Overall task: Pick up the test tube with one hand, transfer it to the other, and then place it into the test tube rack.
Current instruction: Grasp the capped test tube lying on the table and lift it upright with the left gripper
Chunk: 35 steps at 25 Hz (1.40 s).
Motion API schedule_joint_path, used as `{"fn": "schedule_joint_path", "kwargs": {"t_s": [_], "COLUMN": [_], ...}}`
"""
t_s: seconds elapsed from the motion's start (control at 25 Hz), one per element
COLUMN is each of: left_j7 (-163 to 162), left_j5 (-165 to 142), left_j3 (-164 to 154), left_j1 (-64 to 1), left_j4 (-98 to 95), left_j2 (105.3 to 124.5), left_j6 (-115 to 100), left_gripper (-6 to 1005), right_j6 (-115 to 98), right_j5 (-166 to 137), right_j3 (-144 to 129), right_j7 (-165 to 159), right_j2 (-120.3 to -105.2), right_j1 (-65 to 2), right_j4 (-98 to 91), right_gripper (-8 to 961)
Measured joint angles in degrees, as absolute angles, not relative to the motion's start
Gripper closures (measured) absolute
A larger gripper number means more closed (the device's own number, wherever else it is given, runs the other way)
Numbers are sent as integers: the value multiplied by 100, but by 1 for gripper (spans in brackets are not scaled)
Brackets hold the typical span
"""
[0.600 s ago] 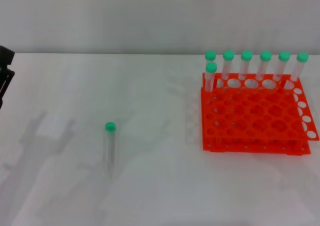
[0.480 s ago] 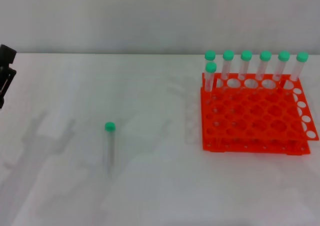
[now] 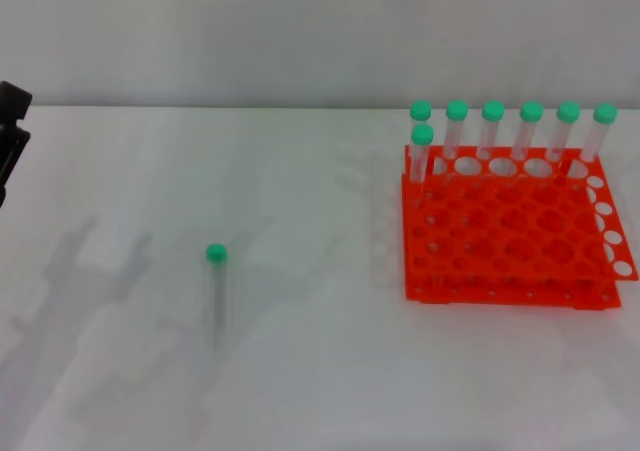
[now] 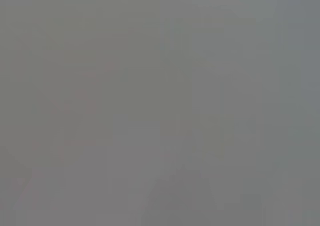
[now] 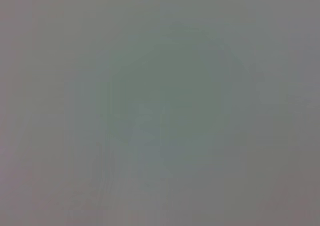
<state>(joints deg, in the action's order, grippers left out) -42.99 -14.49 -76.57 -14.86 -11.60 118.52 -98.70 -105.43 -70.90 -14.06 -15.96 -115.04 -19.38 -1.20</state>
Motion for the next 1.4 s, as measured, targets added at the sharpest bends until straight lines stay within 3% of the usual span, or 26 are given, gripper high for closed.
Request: {"fn": "schedule_joint_path", "kwargs": {"t_s": [0.44,0.6,0.84,1.16,1.4], "left_j7": [-4869,-5697,-7891,-11615,-14924], "left_j5": [-1469,-1835,-3262,-7126,-10600], "left_j3": [-7669,-7666,-7463,-5771,-5165], "left_j1": [-1503,-1503,-1503,-1784,-2724], "left_j4": [-1255,-1651,-2933,-4743,-5506], "left_j2": [11691,11411,10811,10816,10729], "left_j6": [-9660,-9218,-7765,-6569,-6778], "left_gripper": [137,138,139,143,149], "right_j6": [-10250,-10193,-10006,-9866,-9803], "right_j5": [-7080,-6981,-6887,-6756,-6646], "right_j3": [-1406,-1406,-1406,-1406,-1406], "right_j7": [-1608,-1616,-1579,-1552,-1527], "right_j2": [-11504,-11492,-11497,-11504,-11497], "right_j1": [-2075,-2080,-2114,-2150,-2121], "right_j4": [-337,-440,-607,-747,-825], "right_gripper": [83,83,83,83,83]}}
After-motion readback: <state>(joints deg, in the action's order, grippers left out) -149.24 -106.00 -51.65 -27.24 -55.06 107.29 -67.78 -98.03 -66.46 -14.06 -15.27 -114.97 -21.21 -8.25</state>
